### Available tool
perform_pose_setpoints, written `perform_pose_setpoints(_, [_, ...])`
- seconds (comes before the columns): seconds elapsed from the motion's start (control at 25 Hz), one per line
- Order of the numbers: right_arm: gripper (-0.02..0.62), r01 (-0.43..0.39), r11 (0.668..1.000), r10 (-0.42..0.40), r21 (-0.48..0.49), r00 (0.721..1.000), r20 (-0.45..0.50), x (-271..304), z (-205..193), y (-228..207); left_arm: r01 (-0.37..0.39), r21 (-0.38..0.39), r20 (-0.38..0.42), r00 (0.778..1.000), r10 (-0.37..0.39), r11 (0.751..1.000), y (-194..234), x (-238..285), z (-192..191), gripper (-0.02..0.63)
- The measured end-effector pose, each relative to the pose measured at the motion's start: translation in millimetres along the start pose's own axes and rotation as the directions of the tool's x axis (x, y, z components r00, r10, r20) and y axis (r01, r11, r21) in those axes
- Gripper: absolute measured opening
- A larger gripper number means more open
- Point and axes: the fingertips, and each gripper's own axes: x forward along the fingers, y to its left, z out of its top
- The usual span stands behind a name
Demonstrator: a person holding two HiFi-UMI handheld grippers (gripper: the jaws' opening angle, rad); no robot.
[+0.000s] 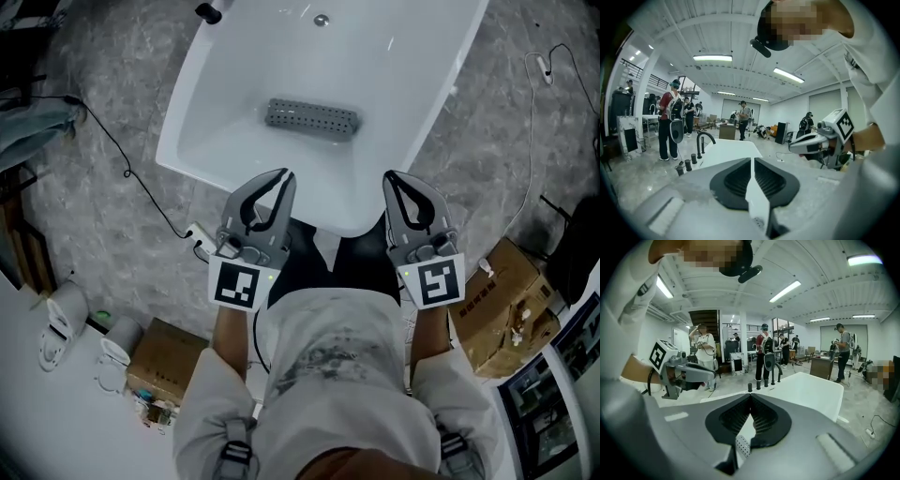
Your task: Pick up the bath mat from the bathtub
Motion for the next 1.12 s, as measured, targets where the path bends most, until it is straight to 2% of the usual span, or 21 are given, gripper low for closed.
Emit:
perform_pose_setpoints(0.12, [0.003,-0.001,1.0,0.002,0.022,1.0,-0.012,8.1,-22.8,-7.7,0.016,0.025,-0.037,0.999,-0.015,1.0,2.7,17.9,-23.5,0.02])
perform_pose_setpoints(0.28, [0.003,0.011,0.998,-0.009,0.066,0.999,-0.032,20.7,-53.0,-14.4,0.051,0.037,-0.083,0.995,-0.048,0.998,10.5,45.0,-60.0,0.082])
perform_pose_setpoints(0.44, [0.003,0.023,0.996,-0.019,0.084,0.999,-0.051,36.0,-87.1,-20.8,0.114,0.102,-0.101,0.989,-0.103,0.988,13.6,78.7,-93.5,0.129])
perform_pose_setpoints(0.68, [0.003,0.057,0.991,-0.047,0.12,0.995,-0.083,53.5,-138.3,-31.5,0.176,0.103,-0.181,0.971,-0.155,0.979,6.8,113.7,-148.2,0.164])
perform_pose_setpoints(0.84, [0.003,0.069,0.99,-0.058,0.122,0.994,-0.09,62.2,-155.6,-37.8,0.226,0.117,-0.221,0.955,-0.196,0.967,2.9,132.3,-176.8,0.192])
perform_pose_setpoints(1.12, [0.003,0.082,0.989,-0.066,0.127,0.99,-0.128,77.5,-194.8,-48.9,0.267,0.14,-0.309,0.927,-0.215,0.953,11.3,162.7,-234.7,0.219])
